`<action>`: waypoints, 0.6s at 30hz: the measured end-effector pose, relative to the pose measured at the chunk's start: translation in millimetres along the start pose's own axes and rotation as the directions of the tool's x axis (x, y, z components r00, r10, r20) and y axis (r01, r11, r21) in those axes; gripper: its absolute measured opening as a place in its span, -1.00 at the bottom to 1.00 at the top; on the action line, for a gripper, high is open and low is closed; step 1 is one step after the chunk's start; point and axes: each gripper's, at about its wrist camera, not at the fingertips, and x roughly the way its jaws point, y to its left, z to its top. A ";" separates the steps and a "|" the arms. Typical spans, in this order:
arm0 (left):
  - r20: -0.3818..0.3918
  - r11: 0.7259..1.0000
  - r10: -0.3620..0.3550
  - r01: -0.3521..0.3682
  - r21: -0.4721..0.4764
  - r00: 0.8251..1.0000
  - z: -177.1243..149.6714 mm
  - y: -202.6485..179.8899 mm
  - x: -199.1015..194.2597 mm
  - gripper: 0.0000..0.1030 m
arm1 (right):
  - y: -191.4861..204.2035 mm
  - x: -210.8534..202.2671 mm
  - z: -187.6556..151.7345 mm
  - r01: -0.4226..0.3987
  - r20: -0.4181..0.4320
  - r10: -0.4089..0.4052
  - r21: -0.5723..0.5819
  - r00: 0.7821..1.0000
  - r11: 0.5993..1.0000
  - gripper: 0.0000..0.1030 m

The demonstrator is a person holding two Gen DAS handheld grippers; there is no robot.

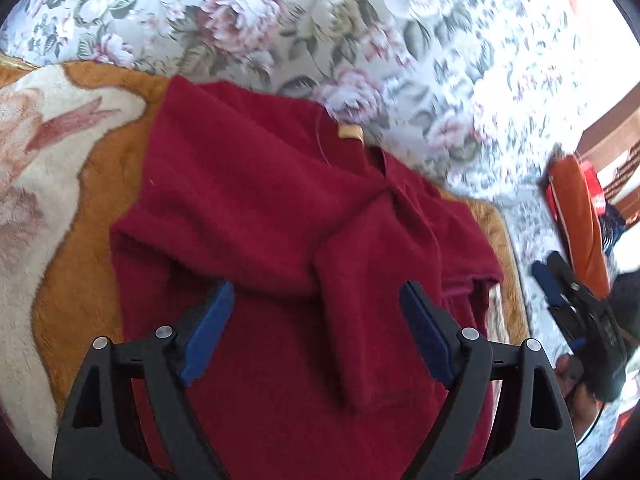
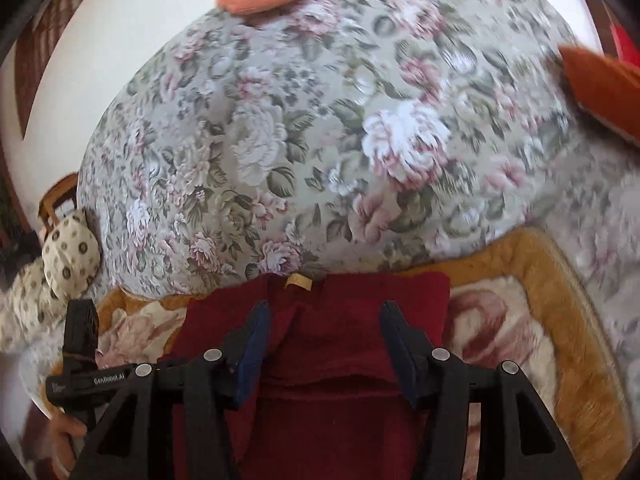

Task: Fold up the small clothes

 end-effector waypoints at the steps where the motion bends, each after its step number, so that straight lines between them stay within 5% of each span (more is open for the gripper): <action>1: -0.010 1.000 0.006 -0.006 0.010 1.000 -4.1 -2.0 1.9 0.65 | -2.8 11.1 -5.7 -0.045 -0.066 0.048 0.037 0.997 0.998 0.05; 3: -0.019 0.999 0.043 -0.042 0.028 0.999 -8.9 -4.6 5.1 0.65 | 7.0 28.4 -19.7 -0.139 -0.156 0.145 0.046 0.977 0.989 0.04; 7: 0.033 0.997 0.074 -0.074 0.006 0.997 -3.2 3.0 -7.3 0.65 | 45.5 63.3 -47.6 -0.178 -0.305 0.150 -0.067 0.941 0.982 0.03; 8: 0.052 0.997 0.074 -0.074 0.001 0.996 -1.6 6.7 -12.8 0.65 | 52.0 73.2 -54.1 -0.182 -0.329 0.147 -0.077 0.933 0.980 -0.08; 11: 0.161 0.995 0.099 -0.096 -0.025 0.982 10.4 21.3 -44.0 0.65 | 79.4 93.8 -59.3 -0.228 -0.373 0.172 -0.111 0.912 0.967 -0.87; 16: 0.273 0.995 0.081 -0.061 -0.082 0.959 26.0 47.3 -83.4 0.65 | 142.3 118.1 -18.9 -0.297 -0.283 0.243 -0.164 0.928 0.941 -0.87; 17: 0.281 0.994 0.075 -0.051 -0.092 0.957 27.5 51.7 -86.0 0.65 | 147.9 131.7 -10.0 -0.320 -0.269 0.281 -0.115 0.921 0.940 -0.79; 18: 0.282 0.994 0.071 -0.043 -0.102 0.957 29.3 56.7 -86.4 0.66 | 150.5 150.9 -1.8 -0.350 -0.275 0.328 -0.036 0.904 0.936 -0.49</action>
